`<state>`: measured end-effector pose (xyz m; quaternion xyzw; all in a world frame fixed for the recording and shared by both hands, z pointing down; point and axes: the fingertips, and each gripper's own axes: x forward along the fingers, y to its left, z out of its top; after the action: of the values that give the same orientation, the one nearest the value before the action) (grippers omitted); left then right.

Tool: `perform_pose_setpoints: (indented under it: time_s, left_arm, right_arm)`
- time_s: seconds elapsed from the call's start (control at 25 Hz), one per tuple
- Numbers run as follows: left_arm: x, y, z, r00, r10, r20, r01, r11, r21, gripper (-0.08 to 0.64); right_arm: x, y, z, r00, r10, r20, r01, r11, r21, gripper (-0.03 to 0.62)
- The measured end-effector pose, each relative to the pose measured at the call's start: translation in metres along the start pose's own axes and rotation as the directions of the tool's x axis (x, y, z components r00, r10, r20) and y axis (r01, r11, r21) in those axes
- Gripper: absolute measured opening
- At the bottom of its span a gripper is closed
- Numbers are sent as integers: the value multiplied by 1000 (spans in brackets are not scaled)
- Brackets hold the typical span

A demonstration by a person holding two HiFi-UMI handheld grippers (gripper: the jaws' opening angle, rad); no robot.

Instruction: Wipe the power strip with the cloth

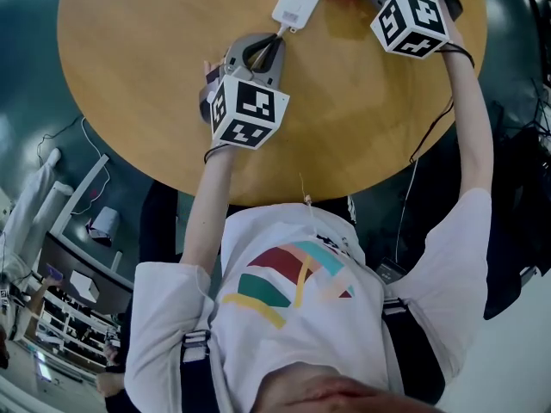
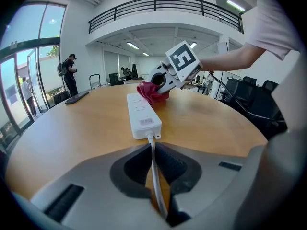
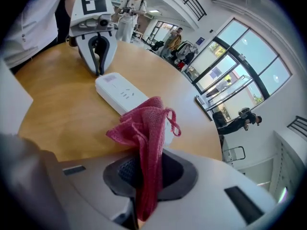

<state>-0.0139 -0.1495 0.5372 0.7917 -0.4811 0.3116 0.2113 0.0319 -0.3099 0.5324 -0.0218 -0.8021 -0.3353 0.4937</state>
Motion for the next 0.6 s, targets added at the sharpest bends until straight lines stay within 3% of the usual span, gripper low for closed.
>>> perform_pose_setpoints:
  time_s: [0.2, 0.44, 0.6]
  left_arm:
    - [-7, -2, -1, 1000, -4, 8, 4, 1000, 6, 64]
    - [10, -3, 19, 1000, 3, 6, -3, 1000, -12, 64]
    - [-1, -1, -8, 1000, 6, 6, -6, 1000, 1, 66]
  right_arm:
    - [0, -24, -12, 998, -57, -30, 58, 997, 49, 39]
    - [6, -68, -56, 993, -89, -83, 96, 991, 96, 40]
    - [-6, -78, 6, 996, -86, 12, 86, 996, 32, 40]
